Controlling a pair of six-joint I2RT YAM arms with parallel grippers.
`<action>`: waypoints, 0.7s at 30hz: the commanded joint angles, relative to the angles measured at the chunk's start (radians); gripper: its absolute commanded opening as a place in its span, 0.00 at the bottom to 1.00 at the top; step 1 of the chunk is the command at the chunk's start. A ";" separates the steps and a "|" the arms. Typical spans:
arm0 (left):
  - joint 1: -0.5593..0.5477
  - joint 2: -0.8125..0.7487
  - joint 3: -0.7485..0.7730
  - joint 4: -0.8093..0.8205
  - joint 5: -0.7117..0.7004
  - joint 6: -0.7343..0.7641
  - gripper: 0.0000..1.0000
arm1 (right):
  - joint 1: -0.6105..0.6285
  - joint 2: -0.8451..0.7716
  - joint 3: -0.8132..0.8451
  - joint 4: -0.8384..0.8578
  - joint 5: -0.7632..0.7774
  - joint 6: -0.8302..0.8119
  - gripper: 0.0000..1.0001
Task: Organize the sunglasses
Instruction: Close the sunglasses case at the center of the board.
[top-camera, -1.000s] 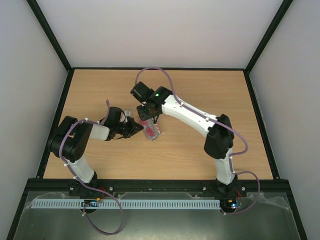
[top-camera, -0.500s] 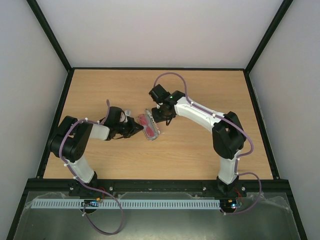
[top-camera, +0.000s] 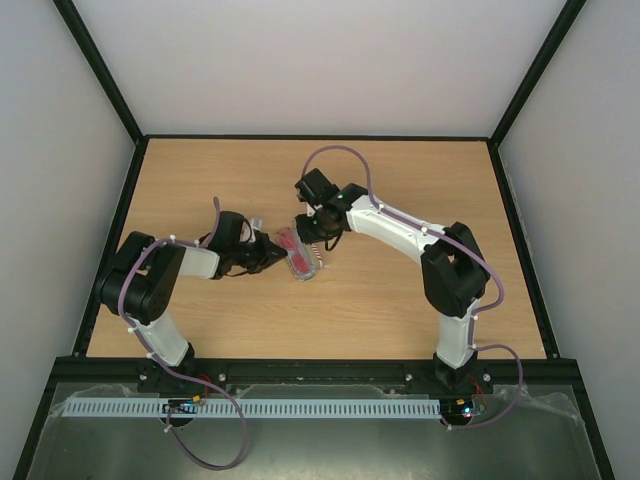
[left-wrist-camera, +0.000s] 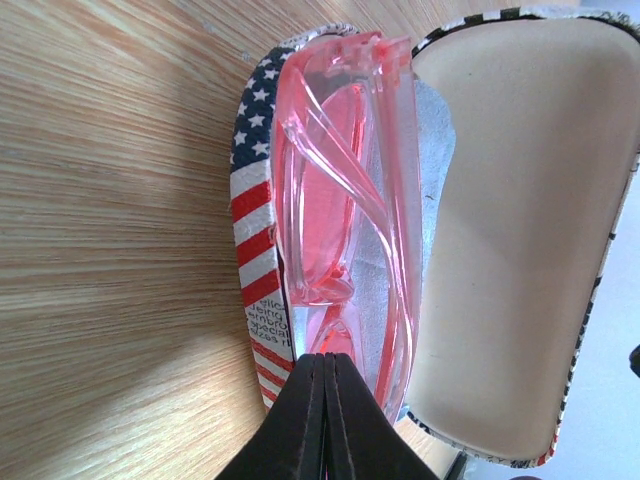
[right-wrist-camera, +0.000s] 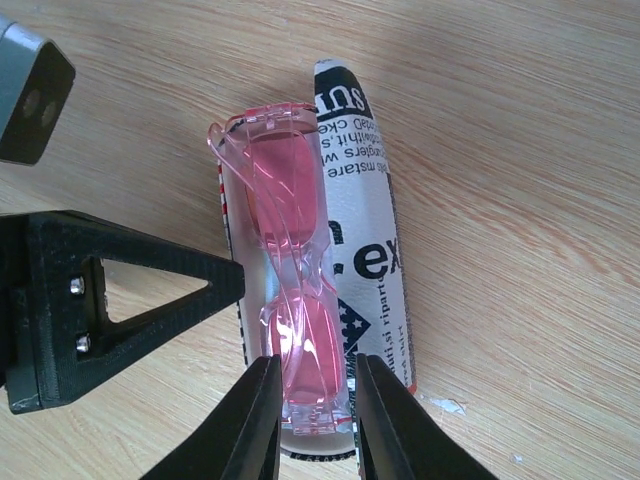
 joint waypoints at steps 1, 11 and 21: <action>0.008 0.011 0.016 -0.003 0.006 0.015 0.02 | 0.003 0.021 -0.015 -0.012 0.007 0.011 0.21; 0.014 0.024 0.013 0.007 0.009 0.020 0.02 | 0.004 0.026 -0.027 -0.010 0.037 0.005 0.32; 0.023 0.030 0.013 0.008 0.012 0.029 0.02 | 0.004 0.045 -0.025 0.024 -0.046 0.007 0.14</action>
